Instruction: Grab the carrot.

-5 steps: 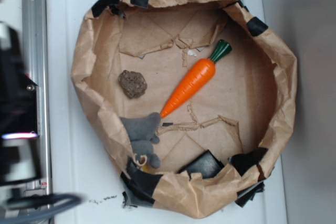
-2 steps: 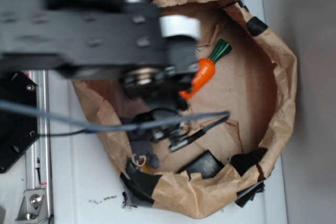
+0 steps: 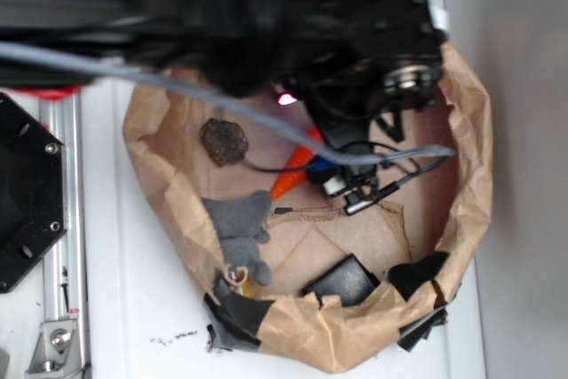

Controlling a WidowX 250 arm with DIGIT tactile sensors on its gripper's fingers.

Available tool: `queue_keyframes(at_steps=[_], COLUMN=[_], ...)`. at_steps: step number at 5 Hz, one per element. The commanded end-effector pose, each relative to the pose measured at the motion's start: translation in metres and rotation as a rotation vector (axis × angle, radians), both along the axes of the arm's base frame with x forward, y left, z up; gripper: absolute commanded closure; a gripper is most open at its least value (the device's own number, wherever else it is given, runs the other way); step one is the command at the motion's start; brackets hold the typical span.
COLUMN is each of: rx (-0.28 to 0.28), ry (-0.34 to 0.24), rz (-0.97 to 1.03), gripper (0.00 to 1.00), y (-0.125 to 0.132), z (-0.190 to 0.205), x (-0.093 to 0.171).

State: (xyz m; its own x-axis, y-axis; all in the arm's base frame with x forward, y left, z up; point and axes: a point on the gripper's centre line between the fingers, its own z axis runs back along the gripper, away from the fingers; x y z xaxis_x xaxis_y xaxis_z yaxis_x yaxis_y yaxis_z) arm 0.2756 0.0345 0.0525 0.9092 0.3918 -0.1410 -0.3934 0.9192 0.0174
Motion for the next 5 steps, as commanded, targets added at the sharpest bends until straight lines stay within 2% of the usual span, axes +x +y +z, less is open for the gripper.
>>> queue_keyframes(at_steps=[1,2,3,4,5], rx=[-0.063,-0.095,-0.041,0.006,0.023], ry=[0.029,0.039,-0.007,-0.035,-0.094], rz=[0.015,0.027,0.048,0.025,-0.048], gripper=[0.00,0.00,1.00,1.00,1.00], y=[0.001,-0.006,-0.007,-0.008,-0.005], z=[-0.018,-0.030,-0.029,-0.022,-0.002], x=[0.015,0.034,0.033,0.028,0.021])
